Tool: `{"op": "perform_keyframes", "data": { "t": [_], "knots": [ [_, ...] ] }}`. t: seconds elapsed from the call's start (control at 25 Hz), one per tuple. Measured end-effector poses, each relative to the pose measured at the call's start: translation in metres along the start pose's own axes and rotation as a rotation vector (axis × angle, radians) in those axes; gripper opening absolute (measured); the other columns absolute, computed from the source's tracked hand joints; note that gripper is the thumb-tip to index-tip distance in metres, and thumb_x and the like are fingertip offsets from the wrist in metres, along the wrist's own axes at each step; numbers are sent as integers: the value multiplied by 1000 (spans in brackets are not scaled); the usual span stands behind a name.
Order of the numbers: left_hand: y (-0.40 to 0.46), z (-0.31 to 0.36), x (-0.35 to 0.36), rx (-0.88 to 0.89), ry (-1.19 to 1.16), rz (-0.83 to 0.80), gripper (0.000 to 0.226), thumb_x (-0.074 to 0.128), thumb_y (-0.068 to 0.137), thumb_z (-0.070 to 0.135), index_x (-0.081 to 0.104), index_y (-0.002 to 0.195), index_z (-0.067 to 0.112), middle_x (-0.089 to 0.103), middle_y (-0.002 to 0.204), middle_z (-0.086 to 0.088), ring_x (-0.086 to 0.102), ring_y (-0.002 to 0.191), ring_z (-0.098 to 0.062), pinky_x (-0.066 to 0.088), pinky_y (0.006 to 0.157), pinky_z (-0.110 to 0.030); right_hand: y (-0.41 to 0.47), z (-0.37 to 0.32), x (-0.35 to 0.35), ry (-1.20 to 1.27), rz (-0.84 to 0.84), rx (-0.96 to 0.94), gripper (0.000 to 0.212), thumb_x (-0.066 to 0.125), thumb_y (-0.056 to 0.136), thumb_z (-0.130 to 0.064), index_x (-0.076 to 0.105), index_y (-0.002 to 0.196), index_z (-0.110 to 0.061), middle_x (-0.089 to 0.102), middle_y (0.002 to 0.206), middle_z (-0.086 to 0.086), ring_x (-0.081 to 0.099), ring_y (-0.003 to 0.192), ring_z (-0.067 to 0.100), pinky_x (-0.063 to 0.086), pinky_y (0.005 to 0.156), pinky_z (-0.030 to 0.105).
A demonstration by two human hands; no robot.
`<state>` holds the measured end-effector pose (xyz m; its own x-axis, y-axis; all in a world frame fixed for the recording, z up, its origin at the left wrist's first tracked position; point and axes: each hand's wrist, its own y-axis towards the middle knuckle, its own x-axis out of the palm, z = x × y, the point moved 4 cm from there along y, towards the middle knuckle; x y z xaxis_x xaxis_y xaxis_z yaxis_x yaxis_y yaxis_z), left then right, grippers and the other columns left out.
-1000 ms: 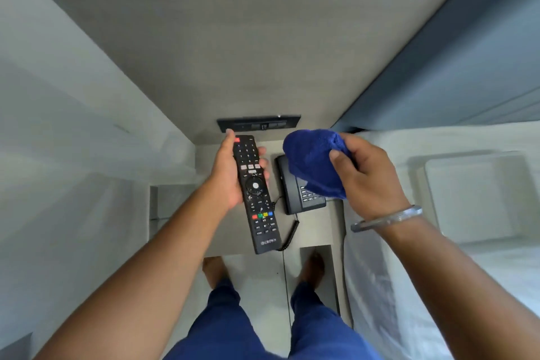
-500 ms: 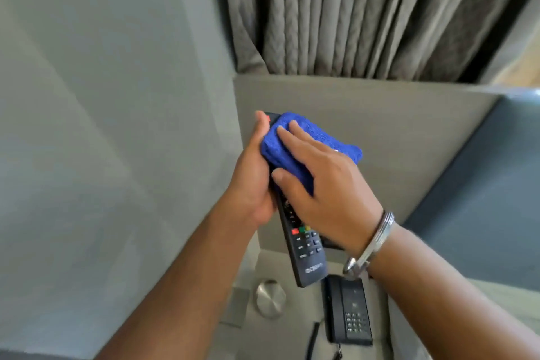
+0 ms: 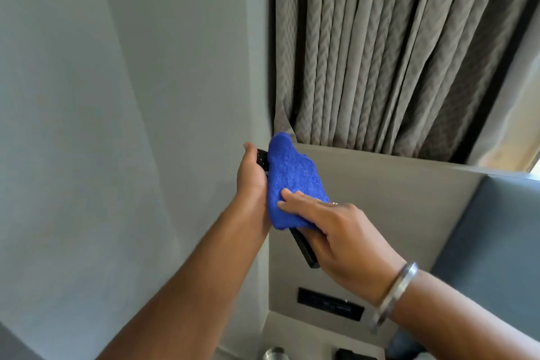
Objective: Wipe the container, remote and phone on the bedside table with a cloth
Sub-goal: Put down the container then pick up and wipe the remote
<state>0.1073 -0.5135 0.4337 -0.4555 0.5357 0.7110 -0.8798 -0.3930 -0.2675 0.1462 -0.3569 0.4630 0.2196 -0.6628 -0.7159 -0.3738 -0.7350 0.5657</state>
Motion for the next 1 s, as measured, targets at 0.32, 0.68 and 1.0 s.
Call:
{"op": "perform_keyframes", "data": {
  "t": [0.32,0.68,1.0],
  "knots": [
    [32,-4,-16,46,-212,67,65,46,90,73,55,98,10,68,70,-6,75,69,-32,60,61,-42,-36,21,-25,-114,-163,103,22,53,89,-14,61,100,-31,71,90,-17,64,82,-5,48,73,11],
    [21,-24,-12,40,-112,-367,60,51,88,70,64,83,12,74,90,-8,71,103,-38,51,100,-52,-43,94,-66,422,233,838,19,50,95,-16,61,86,-3,59,73,12,55,67,25,46,64,42],
    [-6,-41,26,55,160,-567,71,39,90,76,76,101,16,70,128,-11,69,114,-19,55,95,-33,29,22,-26,-27,99,313,23,51,94,-18,66,110,-18,62,99,-3,58,87,8,45,75,16]
  ]
}}
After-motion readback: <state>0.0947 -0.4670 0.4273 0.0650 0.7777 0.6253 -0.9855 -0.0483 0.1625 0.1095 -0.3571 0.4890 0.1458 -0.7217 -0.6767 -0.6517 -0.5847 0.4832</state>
